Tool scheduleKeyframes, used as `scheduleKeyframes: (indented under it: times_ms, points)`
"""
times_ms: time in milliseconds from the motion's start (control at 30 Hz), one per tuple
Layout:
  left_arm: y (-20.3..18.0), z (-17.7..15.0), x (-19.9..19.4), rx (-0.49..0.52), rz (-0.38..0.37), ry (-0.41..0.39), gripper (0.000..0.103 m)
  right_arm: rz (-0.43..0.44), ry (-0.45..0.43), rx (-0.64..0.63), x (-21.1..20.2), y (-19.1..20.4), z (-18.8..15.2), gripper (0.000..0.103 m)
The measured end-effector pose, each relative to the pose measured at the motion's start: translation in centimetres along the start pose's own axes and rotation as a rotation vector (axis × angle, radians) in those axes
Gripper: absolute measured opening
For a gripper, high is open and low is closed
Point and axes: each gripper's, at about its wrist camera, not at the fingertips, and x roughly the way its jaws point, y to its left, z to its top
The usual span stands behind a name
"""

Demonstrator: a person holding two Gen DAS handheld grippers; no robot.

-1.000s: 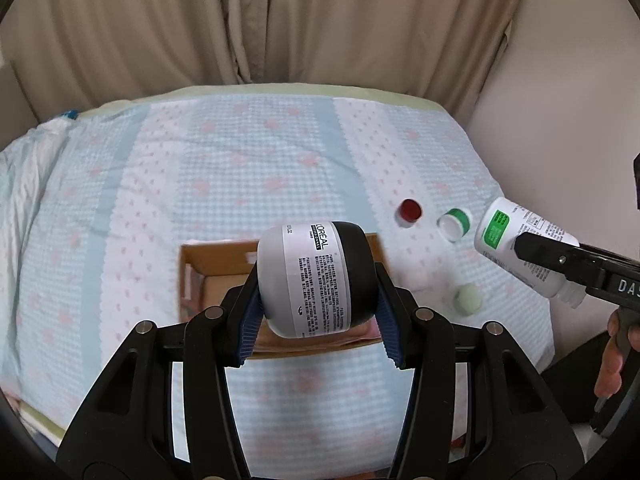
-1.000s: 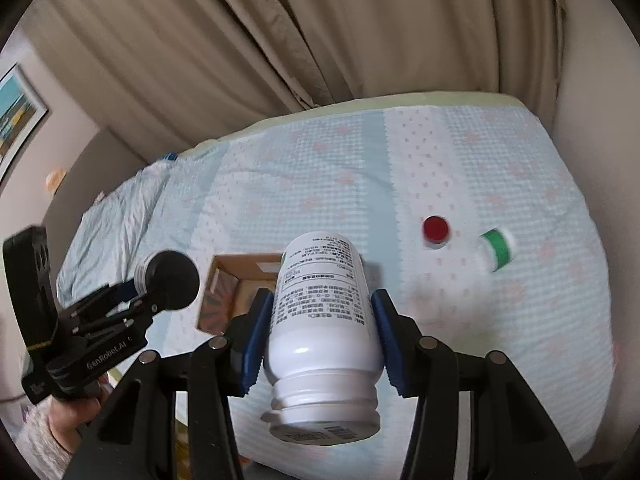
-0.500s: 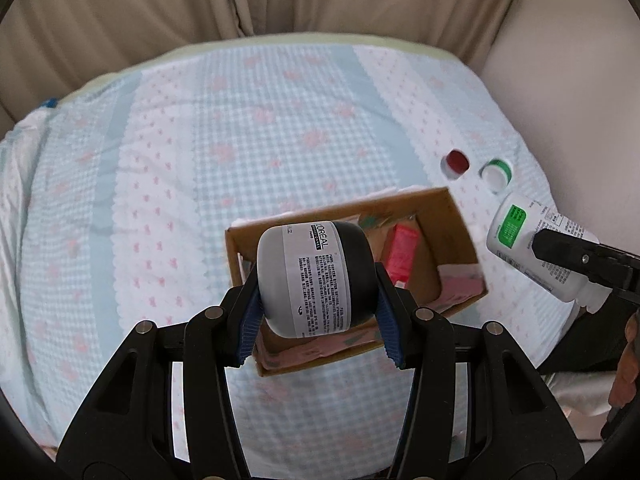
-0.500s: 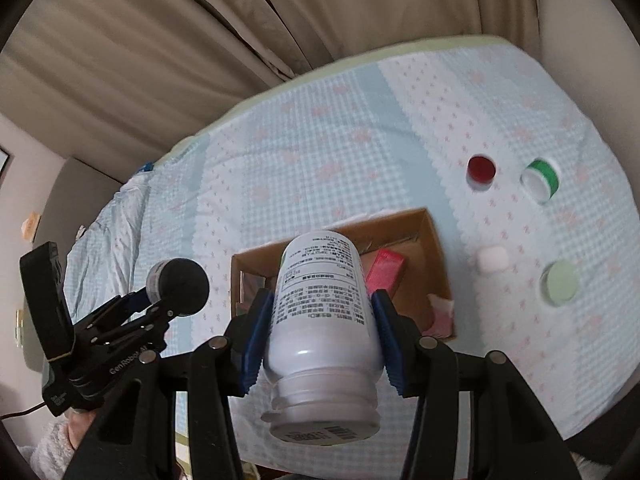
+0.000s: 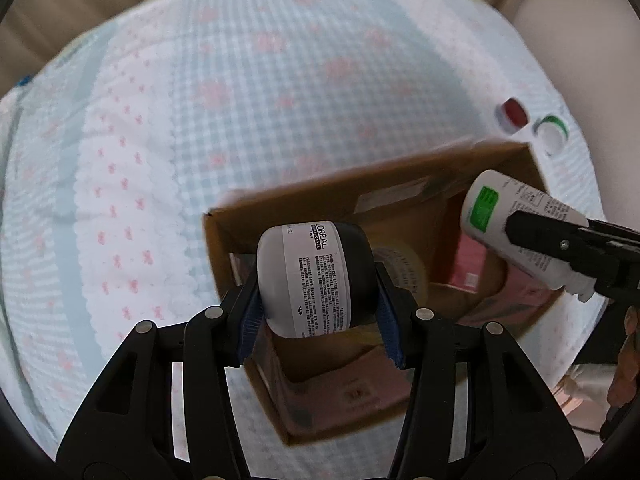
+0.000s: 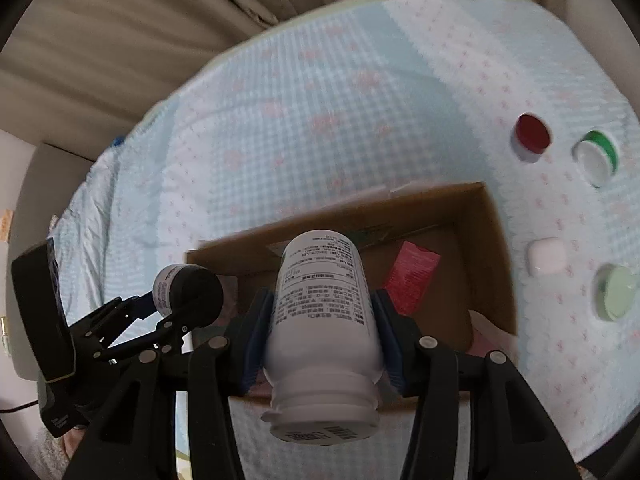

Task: Organize rigid objects
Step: 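Carry the jar and pill bottle into the cardboard box and release both, then lift both tools out of the box toward the remaining items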

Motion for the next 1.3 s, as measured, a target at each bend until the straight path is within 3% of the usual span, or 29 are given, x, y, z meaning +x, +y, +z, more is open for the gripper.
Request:
scheduleKeyframes:
  times_ms: [200,367,400,433,467,533,567,600,900,1300]
  points:
    - [0.4,-0.2,2.8,0.001,0.009,0.058,0.046,-0.002,0.061,0.026,3.5,-0.8,0.2,0.046]
    - [0.3,0.5,2.7,0.012,-0.005,0.051,0.048,-0.007,0.078,0.034,4.4,-0.9,0.5,0.046]
    - [0.1,0.6,2.5,0.019,-0.015,0.041,0.062,-0.006,0.072,0.033,4.5,-0.9,0.6,0.047]
    - [-0.2,0.8,2.3,0.03,-0.015,0.032,0.102,-0.003,0.067,0.027,4.6,-0.8,0.8,0.047]
    - [-0.6,0.9,2.0,0.042,-0.023,0.025,0.101,-0.007,0.066,0.014,4.8,-0.7,0.9,0.047]
    - [-1.1,0.8,1.4,0.072,-0.032,0.003,0.103,-0.03,0.064,0.003,5.0,-0.9,0.9,0.064]
    - [-1.5,0.6,1.4,0.089,-0.02,0.001,0.103,-0.045,0.074,0.01,5.1,-1.1,0.9,0.093]
    - [-1.8,0.3,1.3,0.101,-0.015,-0.002,0.103,-0.042,0.076,0.018,5.1,-1.4,0.8,0.103]
    - [-2.1,-1.7,0.2,0.069,-0.021,-0.007,0.103,-0.021,0.034,0.024,3.3,-2.1,-1.0,0.103]
    - [-2.2,-3.6,-7.4,0.031,0.029,-0.096,0.103,-0.028,-0.054,-0.054,-1.9,0.4,-2.1,0.103]
